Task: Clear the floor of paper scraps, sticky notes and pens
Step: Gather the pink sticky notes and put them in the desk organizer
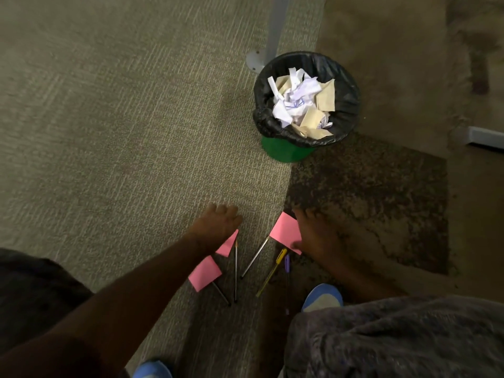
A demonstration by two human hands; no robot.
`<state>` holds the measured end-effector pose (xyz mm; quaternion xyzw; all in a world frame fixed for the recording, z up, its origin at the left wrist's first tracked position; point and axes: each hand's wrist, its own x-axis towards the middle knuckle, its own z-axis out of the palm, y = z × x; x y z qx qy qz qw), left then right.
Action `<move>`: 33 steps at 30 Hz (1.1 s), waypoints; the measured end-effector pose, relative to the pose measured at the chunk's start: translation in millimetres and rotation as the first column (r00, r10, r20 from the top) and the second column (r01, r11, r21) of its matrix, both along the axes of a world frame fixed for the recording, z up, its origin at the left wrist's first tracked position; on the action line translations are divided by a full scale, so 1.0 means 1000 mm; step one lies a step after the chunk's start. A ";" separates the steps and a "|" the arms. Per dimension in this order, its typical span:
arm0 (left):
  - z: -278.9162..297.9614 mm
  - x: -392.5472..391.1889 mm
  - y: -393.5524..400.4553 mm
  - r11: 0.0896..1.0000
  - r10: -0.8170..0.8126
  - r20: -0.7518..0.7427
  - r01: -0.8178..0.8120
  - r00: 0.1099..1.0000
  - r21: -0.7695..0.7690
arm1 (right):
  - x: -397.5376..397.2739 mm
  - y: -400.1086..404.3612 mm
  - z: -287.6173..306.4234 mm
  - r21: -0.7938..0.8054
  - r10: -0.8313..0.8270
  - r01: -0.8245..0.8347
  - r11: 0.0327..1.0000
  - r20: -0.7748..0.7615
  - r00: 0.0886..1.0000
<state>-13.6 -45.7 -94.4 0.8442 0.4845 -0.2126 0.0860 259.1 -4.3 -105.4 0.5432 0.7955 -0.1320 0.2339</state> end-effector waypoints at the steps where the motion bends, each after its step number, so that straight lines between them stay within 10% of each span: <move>1: -0.003 0.001 -0.002 1.000 0.007 0.004 -0.007 1.000 0.002 | -0.002 0.000 -0.002 0.004 -0.035 0.035 0.999 -0.018 0.999; 11: -0.002 -0.025 0.018 0.861 0.437 -0.009 -0.421 0.900 -0.285 | 0.018 0.017 -0.017 -0.263 -0.407 0.338 0.903 -0.277 0.871; 16: 0.024 -0.046 0.015 0.360 0.927 0.083 -0.812 0.365 -0.459 | 0.022 0.033 -0.009 -0.278 -0.448 0.361 0.890 -0.390 0.805; 22: 0.034 -0.050 -0.049 -0.245 0.967 -0.145 -0.598 -0.210 -0.764 | 0.014 0.045 0.008 -0.320 -0.457 0.332 0.887 -0.510 0.729; 27: 0.041 -0.040 -0.068 -0.235 0.971 -0.203 -0.614 -0.123 -0.753 | 0.003 0.049 0.014 -0.364 -0.481 0.321 0.874 -0.560 0.674; 31: 0.043 -0.012 -0.083 0.184 0.930 -0.153 -0.783 0.335 -0.594 | -0.003 0.048 0.017 -0.379 -0.486 0.309 0.872 -0.604 0.632; 33: 0.039 0.006 -0.096 0.220 0.923 -0.155 -0.812 0.353 -0.540 | -0.003 0.047 0.016 -0.385 -0.483 0.298 0.874 -0.609 0.629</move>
